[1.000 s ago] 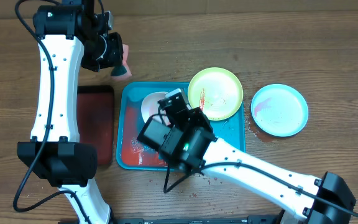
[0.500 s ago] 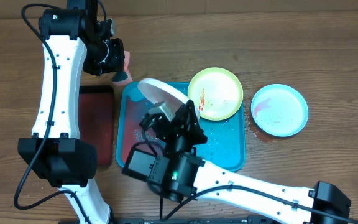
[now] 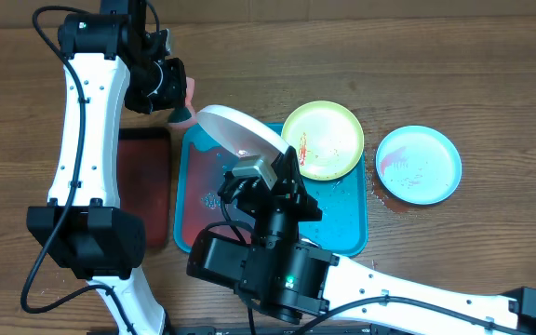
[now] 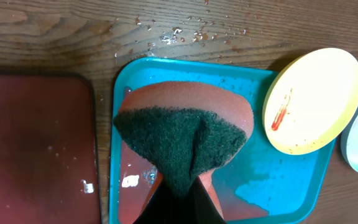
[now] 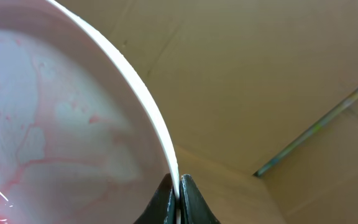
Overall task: Clean dirty plates on tray and stack at the side
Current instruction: 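Stack the second white plate onto the first plate right of tray, then move right gripper to the yellow plate and drag it to tray center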
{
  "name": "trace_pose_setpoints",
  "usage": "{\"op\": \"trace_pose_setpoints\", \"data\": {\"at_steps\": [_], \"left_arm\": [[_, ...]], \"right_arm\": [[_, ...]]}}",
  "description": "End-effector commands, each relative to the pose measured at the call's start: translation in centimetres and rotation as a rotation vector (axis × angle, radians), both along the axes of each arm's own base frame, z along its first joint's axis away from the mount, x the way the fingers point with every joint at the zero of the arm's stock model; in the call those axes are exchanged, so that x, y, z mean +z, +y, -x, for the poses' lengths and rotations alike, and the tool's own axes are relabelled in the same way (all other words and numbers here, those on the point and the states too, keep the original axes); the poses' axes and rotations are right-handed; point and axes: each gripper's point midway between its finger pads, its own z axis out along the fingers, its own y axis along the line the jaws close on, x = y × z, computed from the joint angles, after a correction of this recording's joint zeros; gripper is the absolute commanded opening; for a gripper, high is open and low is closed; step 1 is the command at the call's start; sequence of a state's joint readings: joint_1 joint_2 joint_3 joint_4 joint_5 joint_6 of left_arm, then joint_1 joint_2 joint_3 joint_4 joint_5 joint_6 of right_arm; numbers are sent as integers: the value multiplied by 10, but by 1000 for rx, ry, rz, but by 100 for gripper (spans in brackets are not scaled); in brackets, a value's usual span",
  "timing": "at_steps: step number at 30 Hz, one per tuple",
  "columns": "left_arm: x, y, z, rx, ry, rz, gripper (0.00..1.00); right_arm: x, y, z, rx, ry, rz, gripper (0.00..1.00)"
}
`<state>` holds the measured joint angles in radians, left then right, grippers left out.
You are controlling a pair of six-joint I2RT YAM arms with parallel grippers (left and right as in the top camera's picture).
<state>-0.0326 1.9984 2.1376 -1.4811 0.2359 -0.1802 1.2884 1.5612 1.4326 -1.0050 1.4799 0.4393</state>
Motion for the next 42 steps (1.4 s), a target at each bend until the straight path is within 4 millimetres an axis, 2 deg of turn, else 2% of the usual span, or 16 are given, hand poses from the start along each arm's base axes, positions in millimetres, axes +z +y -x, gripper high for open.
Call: {"op": "trace_pose_setpoints", "data": {"at_steps": [1,4,7,10,14,17,19,21,24,26,28,32,36,39,42], "left_arm": [[1,-5,3,-30,2,11,4],[1,-5,3,-34,2,10,4],[1,-5,3,-34,1,10,4],[1,-5,3,-34,2,10,4],[1,-5,3,-34,2,10,4],[1,-5,4,-37,5,9,4],[1,-5,5,-41,5,8,4],[1,-5,5,-46,3,7,4],[1,-5,4,-55,0,5,4],[1,-5,4,-54,1,5,4],[1,-5,4,-54,1,5,4],[1,-5,3,-54,-4,6,4],[1,-5,3,-54,-4,6,4],[1,-5,3,-54,-3,6,4],[1,-5,3,-54,-4,6,4]], "right_arm": [[-20,0,-1,45,161,-177,4],[-62,-11,1,-3,376,-311,4],[-105,-25,6,-64,624,-361,4],[-136,-39,6,-112,792,-394,4],[-156,-53,-7,-139,923,-473,4],[-157,-63,-27,-125,980,-575,4],[-156,-78,-43,-134,1001,-665,4],[-156,-105,-59,-175,1015,-767,4],[-158,-155,-78,-259,1016,-907,4],[-160,-196,-86,-337,992,-1005,4],[-163,-242,-89,-448,946,-1092,4],[-181,-314,-79,-650,876,-1201,4],[-211,-344,-61,-755,885,-1239,4],[-239,-351,-46,-805,904,-1261,4],[-260,-349,-38,-818,911,-1267,4]]}}
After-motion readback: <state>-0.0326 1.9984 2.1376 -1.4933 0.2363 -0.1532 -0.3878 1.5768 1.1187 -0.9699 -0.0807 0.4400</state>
